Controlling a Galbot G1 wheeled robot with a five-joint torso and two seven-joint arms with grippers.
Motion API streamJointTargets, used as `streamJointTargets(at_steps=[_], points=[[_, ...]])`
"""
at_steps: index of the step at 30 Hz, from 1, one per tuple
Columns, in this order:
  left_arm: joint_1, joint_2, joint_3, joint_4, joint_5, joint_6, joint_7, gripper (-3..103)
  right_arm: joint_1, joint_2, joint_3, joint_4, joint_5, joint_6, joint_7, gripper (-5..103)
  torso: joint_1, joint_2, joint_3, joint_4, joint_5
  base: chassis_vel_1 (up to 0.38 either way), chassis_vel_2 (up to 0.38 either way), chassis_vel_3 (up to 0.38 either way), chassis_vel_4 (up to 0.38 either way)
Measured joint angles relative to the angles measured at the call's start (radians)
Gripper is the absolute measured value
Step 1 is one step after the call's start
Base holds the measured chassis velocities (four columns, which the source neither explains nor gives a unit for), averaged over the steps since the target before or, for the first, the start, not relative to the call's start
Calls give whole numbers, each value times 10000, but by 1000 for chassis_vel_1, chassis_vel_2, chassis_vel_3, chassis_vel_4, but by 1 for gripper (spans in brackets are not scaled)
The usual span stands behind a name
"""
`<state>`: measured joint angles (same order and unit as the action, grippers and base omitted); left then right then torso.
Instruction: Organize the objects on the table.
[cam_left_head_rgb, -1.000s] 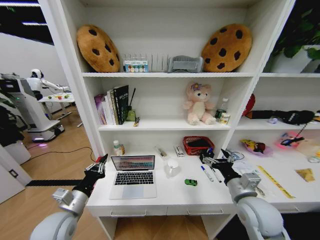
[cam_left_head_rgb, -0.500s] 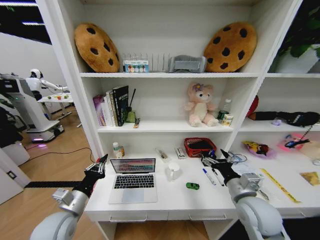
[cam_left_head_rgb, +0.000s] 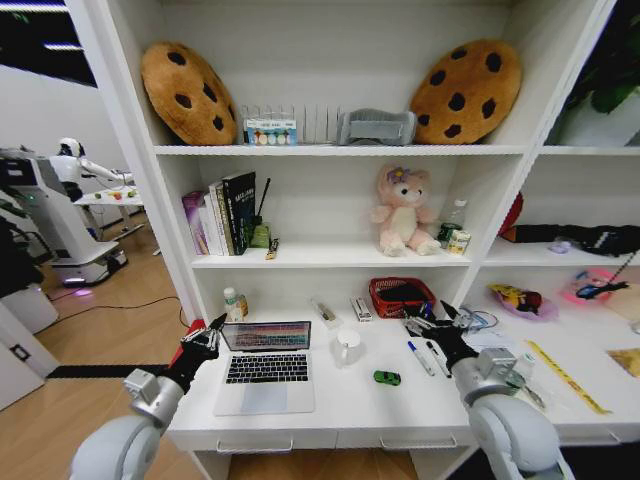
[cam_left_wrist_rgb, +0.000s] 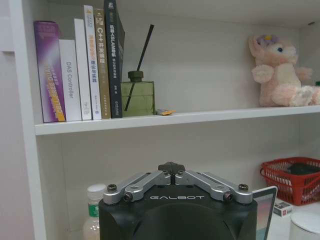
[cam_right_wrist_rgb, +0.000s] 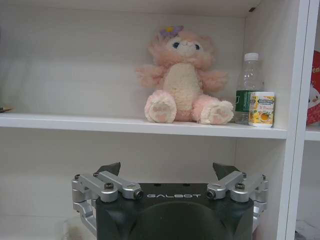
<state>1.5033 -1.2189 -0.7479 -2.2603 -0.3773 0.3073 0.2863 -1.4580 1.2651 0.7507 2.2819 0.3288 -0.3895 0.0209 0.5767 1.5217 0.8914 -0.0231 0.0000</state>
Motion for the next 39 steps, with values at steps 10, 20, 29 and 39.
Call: streamJointTargets(at_steps=[10,20,29,39], points=[[-888,507,1279,671,516,601,-480,0,-70,295,-318,-393,-810,396,76,100,1,0,0,0,0,0,0,0,0],[-2326,771,2149,1237,292,1450,-684,0,-141,445,-253,-463,-1075,396,188,100,1,-1,0,0,0,0,0,0,0],[-2637,1303,2044,1116,196,2915,-290,0,-143,633,-285,-533,-1272,376,203,100,0,0,0,3,0,0,0,0,0],[-3609,1147,2700,1495,-751,3879,-871,0,-207,599,-229,-533,-1293,394,256,100,1,0,0,0,0,0,0,0,0]])
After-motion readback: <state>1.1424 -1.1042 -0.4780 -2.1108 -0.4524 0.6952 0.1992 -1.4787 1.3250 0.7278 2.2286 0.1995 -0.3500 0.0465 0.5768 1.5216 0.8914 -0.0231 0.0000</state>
